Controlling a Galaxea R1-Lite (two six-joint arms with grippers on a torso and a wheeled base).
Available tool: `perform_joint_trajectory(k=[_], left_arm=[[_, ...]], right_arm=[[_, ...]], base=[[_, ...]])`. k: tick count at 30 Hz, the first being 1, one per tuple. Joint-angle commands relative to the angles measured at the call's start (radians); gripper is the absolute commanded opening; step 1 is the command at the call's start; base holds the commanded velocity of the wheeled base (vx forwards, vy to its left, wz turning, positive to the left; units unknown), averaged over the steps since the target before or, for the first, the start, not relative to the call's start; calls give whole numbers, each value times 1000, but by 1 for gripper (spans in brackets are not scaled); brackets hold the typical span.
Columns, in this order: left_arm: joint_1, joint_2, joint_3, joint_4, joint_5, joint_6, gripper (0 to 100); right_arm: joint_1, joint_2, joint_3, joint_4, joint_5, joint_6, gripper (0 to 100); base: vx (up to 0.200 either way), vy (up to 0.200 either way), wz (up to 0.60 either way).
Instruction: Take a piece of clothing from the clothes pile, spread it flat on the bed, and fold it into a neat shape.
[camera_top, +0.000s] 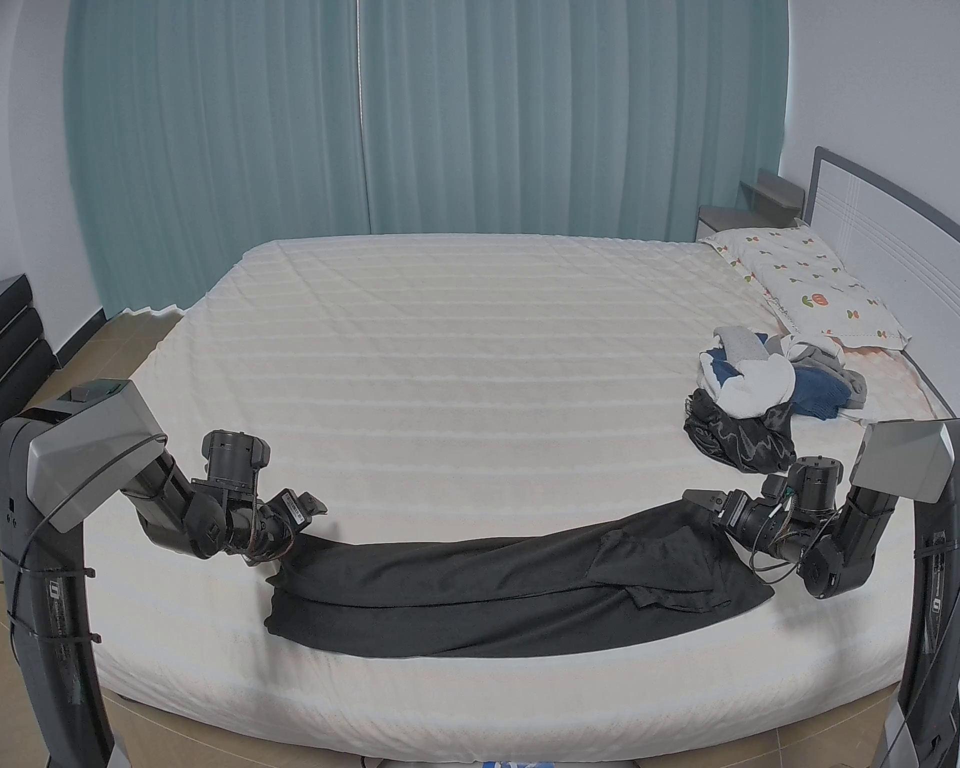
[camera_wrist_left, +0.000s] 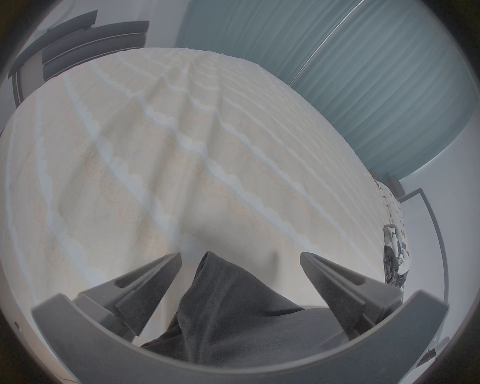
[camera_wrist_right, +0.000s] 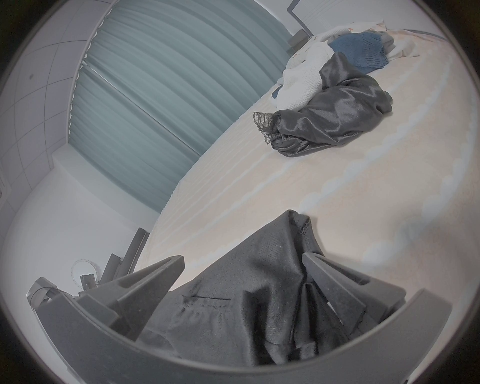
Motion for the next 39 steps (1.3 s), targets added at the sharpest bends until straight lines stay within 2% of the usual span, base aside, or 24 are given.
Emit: perform_joint_trajectory(k=[1, 2, 3, 5, 6, 16, 20, 24, 32, 35, 36, 39], left_arm=[[-1, 17, -2, -1, 0, -4, 100], [1, 17, -2, -1, -1, -4, 100], [-1, 17, -2, -1, -1, -5, 0], [-1, 18, -2, -3, -1, -7, 0], [-1, 20, -2, -3, -1, -7, 0], [-4, 26, 0, -6, 3, -5, 0], [-5, 27, 1, -6, 12, -5, 0], [-7, 24, 16, -6, 12, -7, 0], [-7, 24, 18, -6, 14, -13, 0], [-7, 24, 19, -6, 14, -13, 0], [-7, 24, 19, -6, 14, -13, 0], [-7, 23, 19, -6, 14, -15, 0]], right_arm=[[-4, 19, -23, 1, -1, 0, 100], [-4, 21, -25, 1, -1, 0, 100], [-4, 24, -28, 3, -2, 0, 100], [-5, 30, -31, 3, -2, 0, 100], [-5, 34, -31, 3, -2, -1, 0], [-22, 44, -66, -2, -7, 2, 0], [-36, 47, -98, -9, -2, 34, 0], [-47, 71, -199, 6, 1, 82, 0], [-55, 97, -248, 72, 10, 80, 0], [-61, 97, -239, 76, 33, 80, 0], [-59, 97, -235, 75, 38, 80, 100], [-55, 90, -221, 61, 36, 79, 100]], base=[[0, 0, 0], [0, 0, 0], [0, 0, 0], [0, 0, 0], [0, 0, 0], [0, 0, 0], [0, 0, 0], [0, 0, 0], [0, 0, 0], [0, 0, 0], [0, 0, 0], [0, 0, 0]])
